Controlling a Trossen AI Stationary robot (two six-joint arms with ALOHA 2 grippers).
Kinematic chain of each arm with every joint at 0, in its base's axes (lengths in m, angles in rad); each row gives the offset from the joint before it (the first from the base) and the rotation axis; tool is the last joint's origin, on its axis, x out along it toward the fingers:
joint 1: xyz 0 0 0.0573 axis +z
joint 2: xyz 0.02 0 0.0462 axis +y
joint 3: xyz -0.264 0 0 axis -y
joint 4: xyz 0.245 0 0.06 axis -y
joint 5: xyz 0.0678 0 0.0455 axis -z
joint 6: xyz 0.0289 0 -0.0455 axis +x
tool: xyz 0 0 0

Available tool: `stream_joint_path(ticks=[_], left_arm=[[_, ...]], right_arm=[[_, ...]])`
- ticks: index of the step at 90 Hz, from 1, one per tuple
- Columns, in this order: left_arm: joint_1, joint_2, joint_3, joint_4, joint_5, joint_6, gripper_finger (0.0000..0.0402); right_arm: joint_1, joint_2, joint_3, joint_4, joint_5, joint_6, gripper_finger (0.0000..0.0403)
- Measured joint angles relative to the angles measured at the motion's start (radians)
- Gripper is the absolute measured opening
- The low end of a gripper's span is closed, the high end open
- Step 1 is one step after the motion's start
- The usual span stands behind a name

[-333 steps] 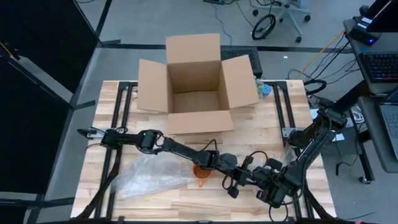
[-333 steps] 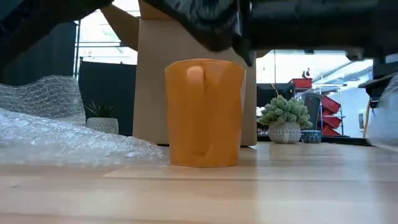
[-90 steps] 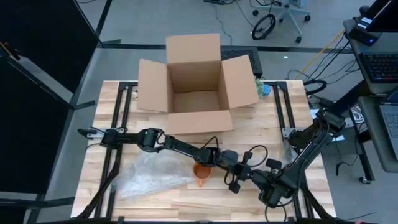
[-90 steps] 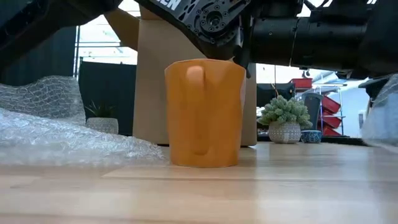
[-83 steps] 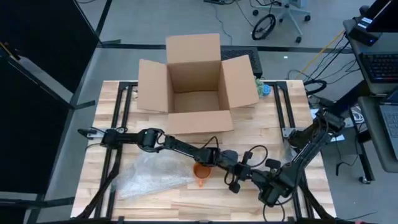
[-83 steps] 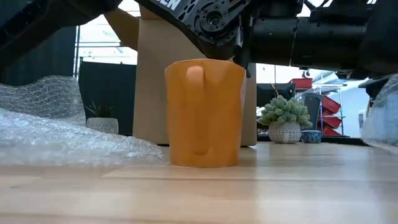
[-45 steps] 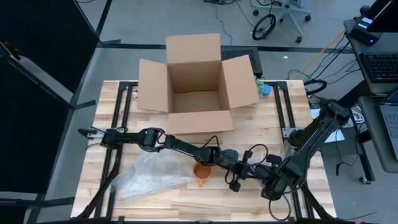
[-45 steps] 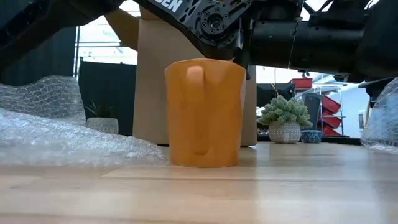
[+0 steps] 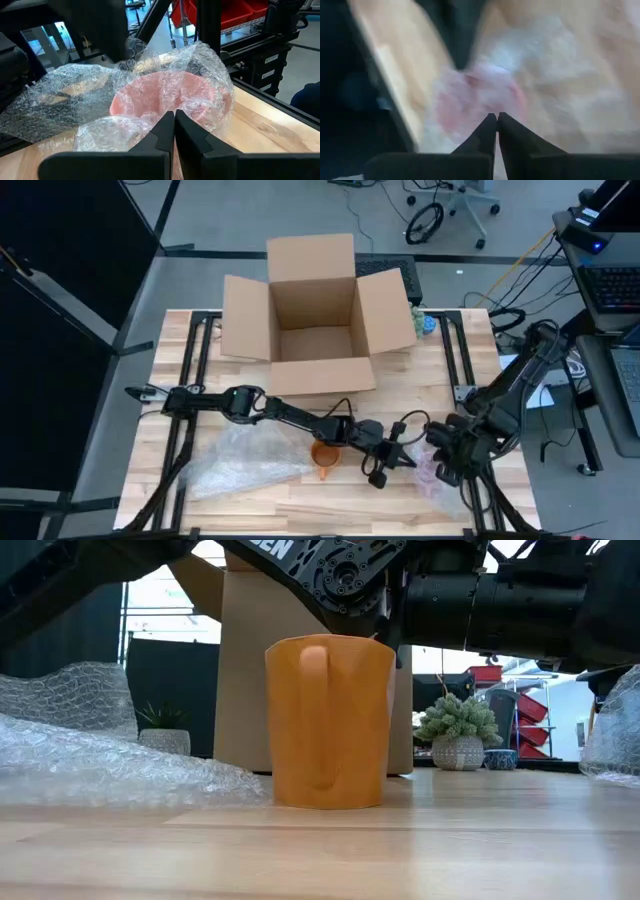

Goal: Wrap mug
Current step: Wrap the pink mug with the transparent bubble wrap

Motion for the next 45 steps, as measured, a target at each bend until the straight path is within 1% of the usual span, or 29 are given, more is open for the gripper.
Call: stream_joint_path(ticks=[12, 18, 24, 31, 40, 45], left_arm=[[0.000, 0.000, 0.000, 0.000, 0.000, 0.000, 0.0000], [0.000, 0.000, 0.000, 0.000, 0.001, 0.000, 0.0000], [0.000, 0.000, 0.000, 0.000, 0.001, 0.000, 0.0000], [0.000, 0.000, 0.000, 0.000, 0.001, 0.000, 0.0000], [0.000, 0.000, 0.000, 0.000, 0.002, 0.000, 0.0000], [0.000, 0.000, 0.000, 0.000, 0.002, 0.000, 0.0000]], right_arm=[[0.036, 0.026, 0.000, -0.114, -0.053, 0.098, 0.0004], [0.054, 0.039, 0.000, -0.103, -0.074, 0.108, 0.0004], [0.071, 0.049, 0.000, -0.054, -0.071, 0.108, 0.0004], [0.080, 0.058, 0.000, 0.008, -0.034, 0.095, 0.0004], [0.087, 0.081, 0.000, 0.075, 0.074, 0.064, 0.0004], [0.085, 0.104, 0.000, 0.085, 0.106, 0.045, 0.0004]])
